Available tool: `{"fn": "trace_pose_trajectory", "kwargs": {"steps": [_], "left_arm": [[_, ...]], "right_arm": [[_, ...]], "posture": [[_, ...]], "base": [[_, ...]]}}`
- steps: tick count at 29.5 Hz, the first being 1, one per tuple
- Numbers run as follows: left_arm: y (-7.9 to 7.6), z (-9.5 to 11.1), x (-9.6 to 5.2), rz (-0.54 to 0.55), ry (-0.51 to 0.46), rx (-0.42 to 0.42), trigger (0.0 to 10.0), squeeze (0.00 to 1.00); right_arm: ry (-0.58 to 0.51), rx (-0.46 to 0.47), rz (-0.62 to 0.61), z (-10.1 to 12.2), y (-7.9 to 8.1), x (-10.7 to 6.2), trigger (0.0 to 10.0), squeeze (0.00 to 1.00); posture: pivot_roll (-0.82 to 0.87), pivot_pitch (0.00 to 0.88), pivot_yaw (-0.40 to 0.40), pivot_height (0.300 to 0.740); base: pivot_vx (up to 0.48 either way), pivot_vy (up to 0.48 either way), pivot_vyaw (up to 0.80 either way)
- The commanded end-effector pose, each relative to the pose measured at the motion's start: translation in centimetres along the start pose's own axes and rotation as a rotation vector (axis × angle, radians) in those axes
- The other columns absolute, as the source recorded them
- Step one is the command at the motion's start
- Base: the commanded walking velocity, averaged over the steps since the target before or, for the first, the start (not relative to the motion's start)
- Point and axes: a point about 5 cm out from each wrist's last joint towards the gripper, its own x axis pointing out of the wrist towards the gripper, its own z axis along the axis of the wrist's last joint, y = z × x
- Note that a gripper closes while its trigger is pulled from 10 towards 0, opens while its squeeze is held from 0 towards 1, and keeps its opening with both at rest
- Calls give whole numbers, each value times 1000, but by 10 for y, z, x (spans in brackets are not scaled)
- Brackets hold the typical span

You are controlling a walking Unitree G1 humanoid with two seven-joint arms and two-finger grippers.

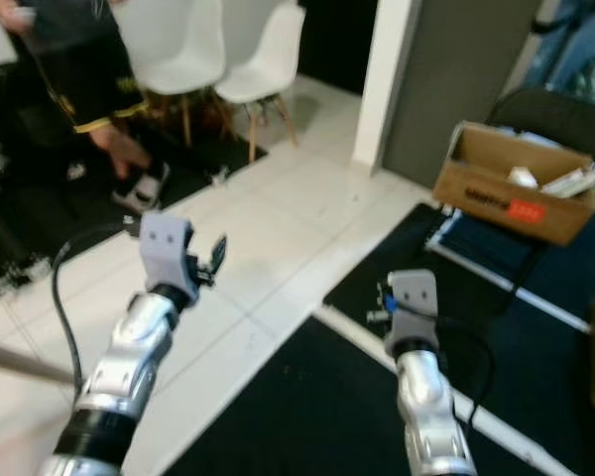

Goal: Picking trash to rubbish bin

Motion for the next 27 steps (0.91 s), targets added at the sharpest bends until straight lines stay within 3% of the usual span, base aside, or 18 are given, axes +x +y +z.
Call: {"fn": "trace_pose_trajectory", "kwargs": {"steps": [1,8,11,12,27], "left_arm": [[6,-11,-4,30,53,16,10000,0],[11,-10,-2,82,73,-43,10000,0],[11,-12,-2,86,95,-29,10000,0],[12,-14,-2,84,109,24,10000,0],[7,-12,-3,100,124,-17,10000,0]], "right_arm": [[15,10,9,-5,3,-3,10000,0],[24,12,10,-6,3,-3,10000,0],[25,13,11,-6,3,-3,10000,0],[27,13,16,-7,4,-3,10000,0],[39,22,13,-10,4,-6,10000,0]], "posture": [[-87,55,-13,740],[-86,67,-18,740],[-86,67,-18,740],[-86,69,-18,740],[-92,75,-10,740]], "base": [[0,0,-800],[0,0,-800],[0,0,-800],[0,0,-800],[0,0,-800]]}}
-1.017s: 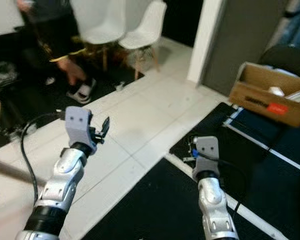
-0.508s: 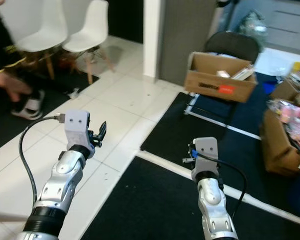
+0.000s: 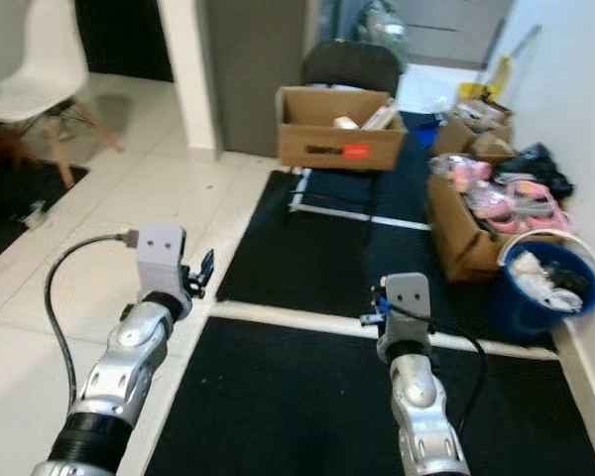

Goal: Picking trash to rubbish bin

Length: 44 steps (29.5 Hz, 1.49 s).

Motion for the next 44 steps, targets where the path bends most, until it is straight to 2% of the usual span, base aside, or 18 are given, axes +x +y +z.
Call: {"fn": "trace_pose_trajectory", "kwargs": {"steps": [1,5,12,23,44], "left_arm": [[3,-2,-2,26,15,1,10000,0],[-2,1,-2,-37,-11,36,10000,0],[-2,0,-2,-22,-5,26,10000,0],[-1,-1,-5,-30,-7,-7,10000,0],[0,-2,-5,-30,5,-12,10000,0]], "right_arm": [[10,8,2,-3,1,-2,10000,0],[13,11,2,-3,2,-3,10000,0],[15,22,8,-4,2,-4,10000,0],[49,48,78,-8,11,-4,10000,0],[63,54,100,-11,13,-5,10000,0]], "posture": [[-92,75,-9,740],[-95,75,-8,740],[-94,79,-10,740],[-91,76,-13,740],[-89,74,-13,740]], "base": [[0,0,-800],[0,0,-800],[0,0,-800],[0,0,0],[374,0,0]]}}
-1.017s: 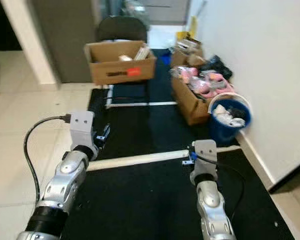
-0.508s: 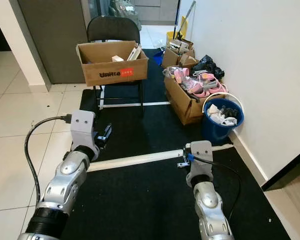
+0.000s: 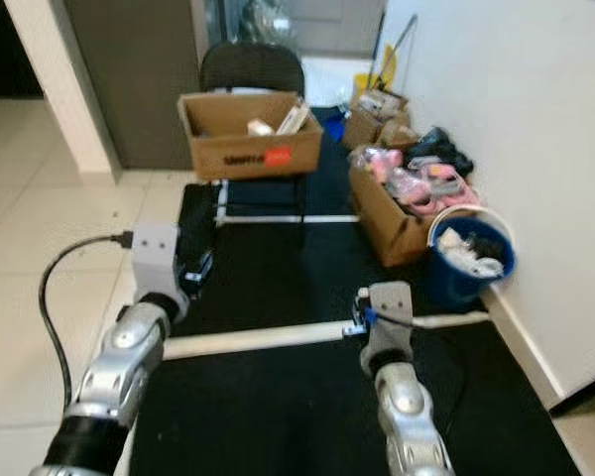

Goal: Picking trash to rubbish bin

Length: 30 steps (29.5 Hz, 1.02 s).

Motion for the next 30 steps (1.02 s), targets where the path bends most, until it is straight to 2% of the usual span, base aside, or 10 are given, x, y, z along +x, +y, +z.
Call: {"fn": "trace_pose_trajectory", "kwargs": {"steps": [1,17,26,30], "left_arm": [[-4,0,0,-16,7,-4,10000,0],[-2,-2,0,-14,20,13,10000,0],[-2,-2,0,-19,18,15,10000,0],[-2,-1,0,-20,18,16,10000,0]], "right_arm": [[25,-4,-17,-4,-6,-2,10000,0],[41,11,-15,-7,-5,-2,10000,0],[66,24,-6,-11,-3,-2,10000,0],[65,18,-4,-11,-3,-2,10000,0]], "posture": [[-89,74,-13,740],[-83,63,-12,740],[-79,60,-14,740],[-78,62,-15,740]], "base": [[382,0,0],[383,0,0],[384,0,-701],[381,0,0]]}}
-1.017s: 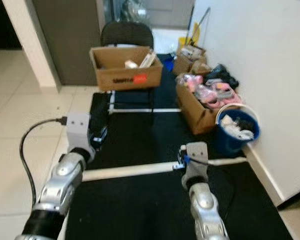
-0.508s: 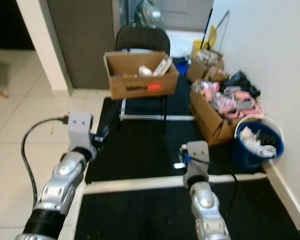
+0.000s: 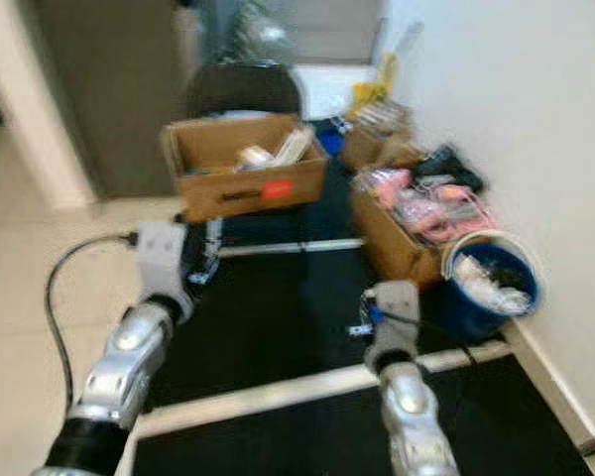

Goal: Picking trash to rubbish bin

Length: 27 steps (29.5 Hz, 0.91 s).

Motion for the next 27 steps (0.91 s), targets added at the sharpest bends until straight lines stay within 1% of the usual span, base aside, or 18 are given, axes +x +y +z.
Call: {"fn": "trace_pose_trajectory", "kwargs": {"steps": [1,27], "left_arm": [[-1,-2,-1,-2,13,2,10000,0],[-1,-2,-2,0,13,4,10000,0]], "right_arm": [[5,-4,-6,0,-4,0,10000,0],[1,-1,12,1,0,2,10000,0]], "posture": [[-77,63,-15,740],[-70,72,-17,740]], "base": [[386,0,0],[382,0,0]]}}
